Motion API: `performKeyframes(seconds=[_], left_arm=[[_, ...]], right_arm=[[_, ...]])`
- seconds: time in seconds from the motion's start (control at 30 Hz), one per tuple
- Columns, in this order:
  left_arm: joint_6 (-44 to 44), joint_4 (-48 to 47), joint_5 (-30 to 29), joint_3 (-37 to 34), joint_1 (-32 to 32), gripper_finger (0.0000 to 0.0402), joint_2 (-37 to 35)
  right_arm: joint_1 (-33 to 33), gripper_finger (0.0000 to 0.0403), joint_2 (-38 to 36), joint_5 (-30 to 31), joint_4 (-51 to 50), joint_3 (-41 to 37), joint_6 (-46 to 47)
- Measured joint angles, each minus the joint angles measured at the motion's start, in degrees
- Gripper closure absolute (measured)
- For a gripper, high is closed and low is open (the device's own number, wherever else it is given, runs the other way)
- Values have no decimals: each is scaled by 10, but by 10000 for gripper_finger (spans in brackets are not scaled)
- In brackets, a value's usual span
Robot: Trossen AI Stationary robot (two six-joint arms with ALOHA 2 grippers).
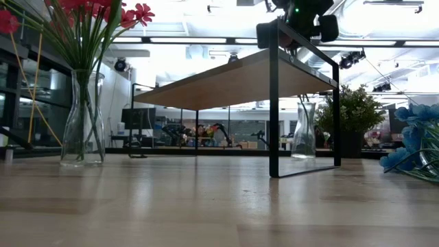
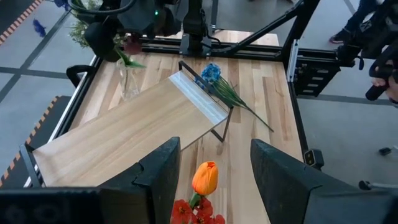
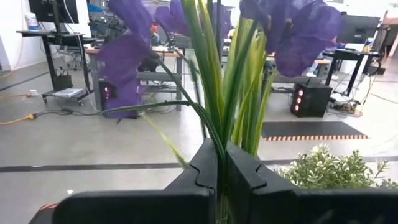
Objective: Pick and place flowers into a vace then onto a shelf
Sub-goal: Put the purple flowers into the top transparent vase
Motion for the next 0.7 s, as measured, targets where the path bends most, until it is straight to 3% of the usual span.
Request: performKeyframes(seconds=[0.7], left_arm=[[0, 0, 0, 0, 0, 172, 0]], right_arm=[[0, 391, 1, 17, -39, 0, -19]])
